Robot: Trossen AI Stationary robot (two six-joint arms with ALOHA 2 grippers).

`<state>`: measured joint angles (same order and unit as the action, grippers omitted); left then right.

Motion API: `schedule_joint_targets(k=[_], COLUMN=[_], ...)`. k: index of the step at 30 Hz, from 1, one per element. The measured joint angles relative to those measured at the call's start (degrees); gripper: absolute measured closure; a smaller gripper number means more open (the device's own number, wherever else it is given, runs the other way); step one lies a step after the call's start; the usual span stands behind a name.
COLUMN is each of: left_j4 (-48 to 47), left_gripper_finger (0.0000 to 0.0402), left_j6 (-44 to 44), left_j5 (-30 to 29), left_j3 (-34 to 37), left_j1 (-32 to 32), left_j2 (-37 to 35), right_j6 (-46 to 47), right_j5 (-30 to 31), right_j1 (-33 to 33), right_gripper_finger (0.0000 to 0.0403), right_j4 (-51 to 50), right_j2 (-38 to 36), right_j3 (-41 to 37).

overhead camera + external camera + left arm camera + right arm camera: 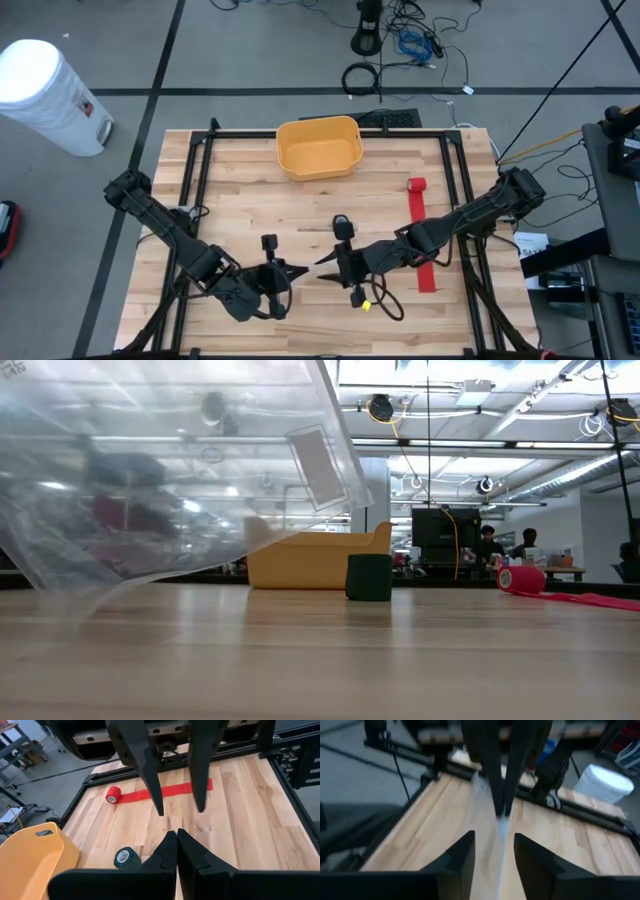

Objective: Roll bandage
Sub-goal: Open the transparent zip bag

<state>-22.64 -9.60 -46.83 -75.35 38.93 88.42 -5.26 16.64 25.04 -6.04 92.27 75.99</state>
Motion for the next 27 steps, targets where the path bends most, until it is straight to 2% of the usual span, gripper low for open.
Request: schedule_joint_targets(k=[7, 27], left_j4=[0.0, 1.2], left_gripper_finger=[0.0401, 0.0402], left_j6=[0.3, 1.5], left_j5=[0.1, 0.1], left_j3=[0.0, 0.0], left_j1=[0.0, 0.0], left_j2=[0.0, 0.0], right_j6=[-0.9, 0.0], right_j5=[0.0, -0.6], right_j1=[-0.9, -2.0], right_gripper_finger=[0.0255, 0.0254], right_j4=[1.6, 1.9], right_j2=[0.7, 2.2], right_j3=[0.0, 0.0])
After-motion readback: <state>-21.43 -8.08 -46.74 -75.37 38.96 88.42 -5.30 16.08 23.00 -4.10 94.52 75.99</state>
